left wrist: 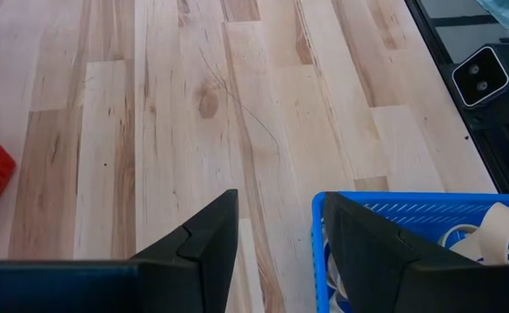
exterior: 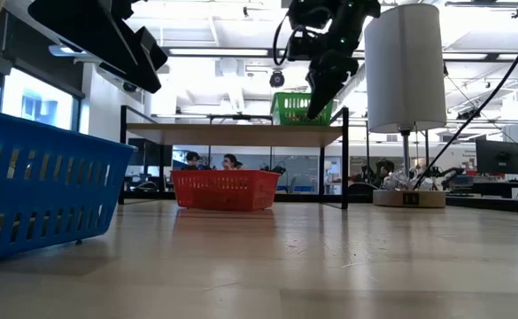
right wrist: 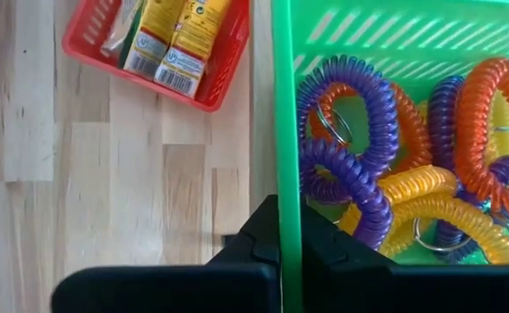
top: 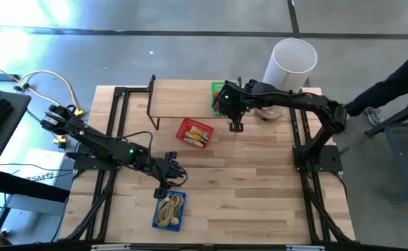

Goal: Pick & Place Office Desk Supplies
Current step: Put the green bin on the shelf, then put the blue bin on the shelf

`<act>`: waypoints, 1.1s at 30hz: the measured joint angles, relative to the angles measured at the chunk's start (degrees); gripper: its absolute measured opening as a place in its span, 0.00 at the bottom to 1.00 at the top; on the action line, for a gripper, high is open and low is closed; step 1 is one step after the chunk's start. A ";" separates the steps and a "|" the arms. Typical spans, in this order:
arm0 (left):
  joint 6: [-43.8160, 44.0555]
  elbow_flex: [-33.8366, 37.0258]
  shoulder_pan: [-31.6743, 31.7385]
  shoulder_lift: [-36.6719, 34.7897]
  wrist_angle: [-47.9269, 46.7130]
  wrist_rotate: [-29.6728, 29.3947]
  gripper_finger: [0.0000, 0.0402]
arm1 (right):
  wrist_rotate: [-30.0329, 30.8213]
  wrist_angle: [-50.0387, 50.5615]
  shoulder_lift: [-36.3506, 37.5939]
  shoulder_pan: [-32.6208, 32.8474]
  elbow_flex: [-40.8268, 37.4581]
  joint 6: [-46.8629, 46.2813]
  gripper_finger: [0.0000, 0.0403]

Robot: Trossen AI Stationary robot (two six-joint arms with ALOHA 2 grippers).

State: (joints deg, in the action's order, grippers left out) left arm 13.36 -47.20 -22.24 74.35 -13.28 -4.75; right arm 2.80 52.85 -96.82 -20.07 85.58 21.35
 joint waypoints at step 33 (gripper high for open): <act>2.00 0.00 -0.07 0.00 -0.13 0.00 0.41 | 9.39 -0.47 11.60 21.64 -0.02 -13.86 0.37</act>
State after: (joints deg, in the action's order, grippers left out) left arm 15.36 -47.20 -22.31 74.35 -13.40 -4.75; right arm 12.19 52.38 -85.22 1.57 85.56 7.49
